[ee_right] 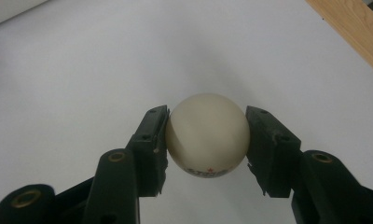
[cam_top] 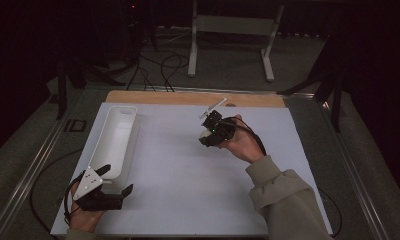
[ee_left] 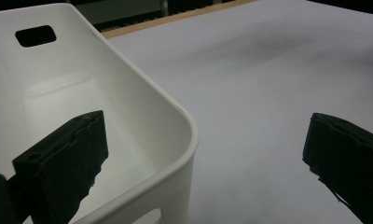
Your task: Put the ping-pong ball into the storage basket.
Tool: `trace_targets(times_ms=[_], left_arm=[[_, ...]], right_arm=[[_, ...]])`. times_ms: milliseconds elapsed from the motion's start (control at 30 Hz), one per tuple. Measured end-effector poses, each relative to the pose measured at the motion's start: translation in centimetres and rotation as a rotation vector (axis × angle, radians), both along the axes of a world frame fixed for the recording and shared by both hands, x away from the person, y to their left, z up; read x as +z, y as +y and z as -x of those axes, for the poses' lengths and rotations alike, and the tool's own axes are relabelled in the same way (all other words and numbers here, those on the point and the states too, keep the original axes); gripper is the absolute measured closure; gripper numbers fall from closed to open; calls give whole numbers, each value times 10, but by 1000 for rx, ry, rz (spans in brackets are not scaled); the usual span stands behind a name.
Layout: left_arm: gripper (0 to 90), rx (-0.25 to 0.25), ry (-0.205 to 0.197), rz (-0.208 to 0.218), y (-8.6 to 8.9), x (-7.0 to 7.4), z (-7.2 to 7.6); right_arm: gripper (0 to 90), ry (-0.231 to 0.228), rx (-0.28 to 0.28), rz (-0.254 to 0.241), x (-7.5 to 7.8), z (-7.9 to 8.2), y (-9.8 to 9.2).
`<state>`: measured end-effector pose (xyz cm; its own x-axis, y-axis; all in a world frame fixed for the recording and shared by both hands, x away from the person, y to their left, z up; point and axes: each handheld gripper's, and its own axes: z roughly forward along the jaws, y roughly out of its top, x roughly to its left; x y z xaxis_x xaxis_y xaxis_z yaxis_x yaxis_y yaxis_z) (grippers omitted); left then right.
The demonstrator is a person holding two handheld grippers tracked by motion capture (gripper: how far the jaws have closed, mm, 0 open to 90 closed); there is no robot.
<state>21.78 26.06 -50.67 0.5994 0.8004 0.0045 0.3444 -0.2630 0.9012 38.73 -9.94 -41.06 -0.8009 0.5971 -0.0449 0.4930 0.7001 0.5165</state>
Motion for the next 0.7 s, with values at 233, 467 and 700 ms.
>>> trace_targets(times_ms=[233, 467, 700], left_arm=[[5, 0, 0, 0, 0, 0, 0], [5, -1, 1, 0, 0, 0, 0], [5, -1, 0, 0, 0, 0, 0]], right_arm=[[511, 4, 11, -2, 0, 1, 4], [511, 3, 16, -8, -1, 2, 8], [511, 3, 25, -4, -1, 3, 11]])
